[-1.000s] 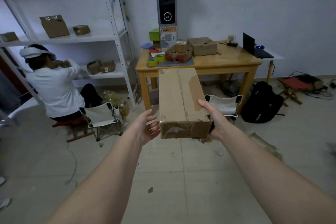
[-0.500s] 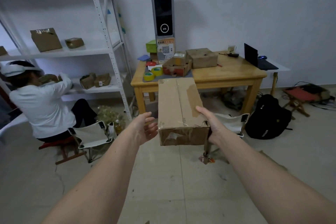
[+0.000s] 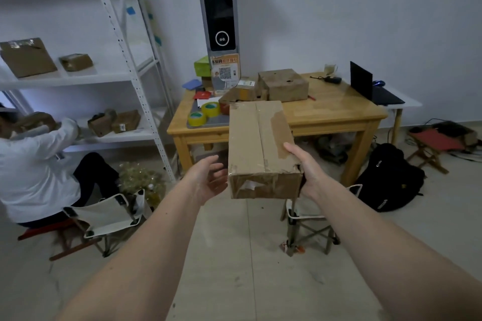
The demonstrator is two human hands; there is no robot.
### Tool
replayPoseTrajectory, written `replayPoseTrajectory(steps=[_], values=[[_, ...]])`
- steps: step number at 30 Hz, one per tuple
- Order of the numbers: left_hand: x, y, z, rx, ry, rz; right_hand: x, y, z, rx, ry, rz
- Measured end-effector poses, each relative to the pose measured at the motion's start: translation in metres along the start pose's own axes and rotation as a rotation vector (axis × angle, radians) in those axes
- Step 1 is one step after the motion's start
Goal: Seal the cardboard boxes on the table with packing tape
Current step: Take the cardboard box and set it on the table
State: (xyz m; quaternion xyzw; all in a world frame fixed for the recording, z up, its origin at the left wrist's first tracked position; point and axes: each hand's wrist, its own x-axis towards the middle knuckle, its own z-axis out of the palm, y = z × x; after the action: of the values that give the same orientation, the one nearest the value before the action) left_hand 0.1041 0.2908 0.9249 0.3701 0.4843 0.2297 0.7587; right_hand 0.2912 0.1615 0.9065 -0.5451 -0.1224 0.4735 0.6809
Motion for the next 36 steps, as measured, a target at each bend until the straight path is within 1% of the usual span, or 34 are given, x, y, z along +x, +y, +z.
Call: replayPoseTrajectory(steps=[7, 9, 13, 16, 20, 28, 31, 34, 36], values=[[0.089, 0.037, 0.036, 0.055, -0.064, -0.039, 0.08, -0.022, -0.009, 0.032, 0.056, -0.011], [0.114, 0.057, 0.043, 0.059, -0.077, -0.04, 0.105, -0.032, -0.003, 0.031, 0.088, -0.023], [0.166, 0.109, 0.051, 0.095, -0.073, -0.031, 0.158, -0.059, 0.018, 0.079, 0.087, -0.045], [0.204, 0.148, 0.054, 0.113, -0.113, -0.034, 0.196, -0.078, 0.037, 0.091, 0.106, -0.076], [0.254, 0.192, 0.058, 0.114, -0.16, 0.005, 0.246, -0.096, 0.058, 0.095, 0.103, -0.097], [0.329, 0.215, 0.066, 0.093, -0.23, -0.092, 0.324, -0.107, 0.068, 0.079, 0.119, -0.057], [0.356, 0.228, 0.072, 0.108, -0.242, -0.082, 0.356, -0.115, 0.067, 0.068, 0.118, -0.066], [0.386, 0.239, 0.08, 0.123, -0.212, -0.072, 0.388, -0.125, 0.064, 0.077, 0.11, -0.035], [0.406, 0.249, 0.091, 0.139, -0.224, -0.069, 0.407, -0.135, 0.06, 0.058, 0.102, -0.022]])
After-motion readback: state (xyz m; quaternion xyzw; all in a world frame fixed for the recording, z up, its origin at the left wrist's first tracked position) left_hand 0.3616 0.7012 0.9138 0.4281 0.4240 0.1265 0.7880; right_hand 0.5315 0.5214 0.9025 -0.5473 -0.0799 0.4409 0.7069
